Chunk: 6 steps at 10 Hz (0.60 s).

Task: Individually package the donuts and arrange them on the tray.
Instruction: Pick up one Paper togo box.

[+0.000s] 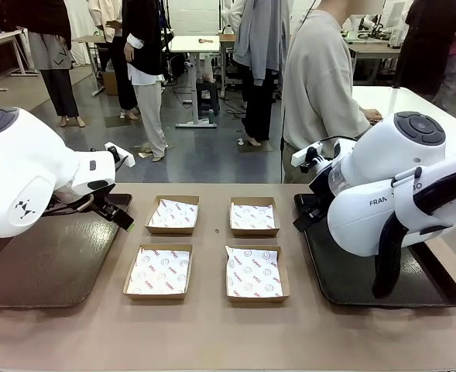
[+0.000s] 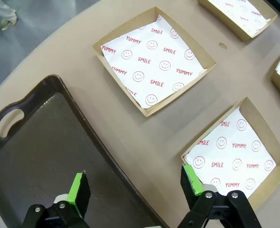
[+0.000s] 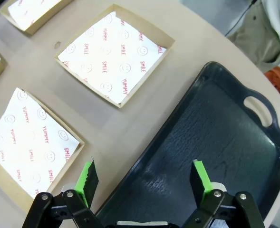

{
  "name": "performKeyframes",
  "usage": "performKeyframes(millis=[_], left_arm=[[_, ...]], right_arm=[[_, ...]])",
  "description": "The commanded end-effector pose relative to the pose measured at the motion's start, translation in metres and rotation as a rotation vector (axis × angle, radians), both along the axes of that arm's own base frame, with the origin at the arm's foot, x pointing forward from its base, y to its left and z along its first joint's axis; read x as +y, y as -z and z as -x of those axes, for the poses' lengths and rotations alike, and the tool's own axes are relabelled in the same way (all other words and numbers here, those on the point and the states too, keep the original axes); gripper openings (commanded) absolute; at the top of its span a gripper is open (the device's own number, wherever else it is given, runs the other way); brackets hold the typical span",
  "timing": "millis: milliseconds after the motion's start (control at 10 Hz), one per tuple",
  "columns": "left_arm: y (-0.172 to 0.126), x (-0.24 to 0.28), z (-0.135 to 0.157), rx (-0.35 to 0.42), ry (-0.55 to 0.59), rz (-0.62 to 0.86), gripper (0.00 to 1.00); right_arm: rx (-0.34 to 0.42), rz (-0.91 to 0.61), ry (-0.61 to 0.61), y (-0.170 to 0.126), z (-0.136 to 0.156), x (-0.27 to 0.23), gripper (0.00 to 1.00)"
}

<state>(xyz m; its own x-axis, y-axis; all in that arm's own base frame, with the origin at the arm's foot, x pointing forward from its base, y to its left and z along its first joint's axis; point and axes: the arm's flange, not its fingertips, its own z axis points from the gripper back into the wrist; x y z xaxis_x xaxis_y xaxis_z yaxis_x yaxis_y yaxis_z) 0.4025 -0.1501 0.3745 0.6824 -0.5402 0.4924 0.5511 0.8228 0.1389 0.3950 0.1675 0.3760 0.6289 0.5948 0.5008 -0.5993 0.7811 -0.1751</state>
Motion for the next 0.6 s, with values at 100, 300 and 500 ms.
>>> performKeyframes(millis=[100,300,500], left_arm=[[-0.038,0.028,0.076,0.072,0.061,-0.043,1.0],[-0.053,0.043,0.126,0.171,0.095,-0.063,1.0],[-0.051,0.052,0.163,0.25,0.112,-0.065,1.0]], right_arm=[[0.061,0.094,-0.085,-0.041,0.074,-0.012,1.0],[0.155,0.114,-0.101,-0.068,0.132,-0.029,1.0],[0.251,0.124,-0.048,-0.08,0.179,-0.048,1.0]])
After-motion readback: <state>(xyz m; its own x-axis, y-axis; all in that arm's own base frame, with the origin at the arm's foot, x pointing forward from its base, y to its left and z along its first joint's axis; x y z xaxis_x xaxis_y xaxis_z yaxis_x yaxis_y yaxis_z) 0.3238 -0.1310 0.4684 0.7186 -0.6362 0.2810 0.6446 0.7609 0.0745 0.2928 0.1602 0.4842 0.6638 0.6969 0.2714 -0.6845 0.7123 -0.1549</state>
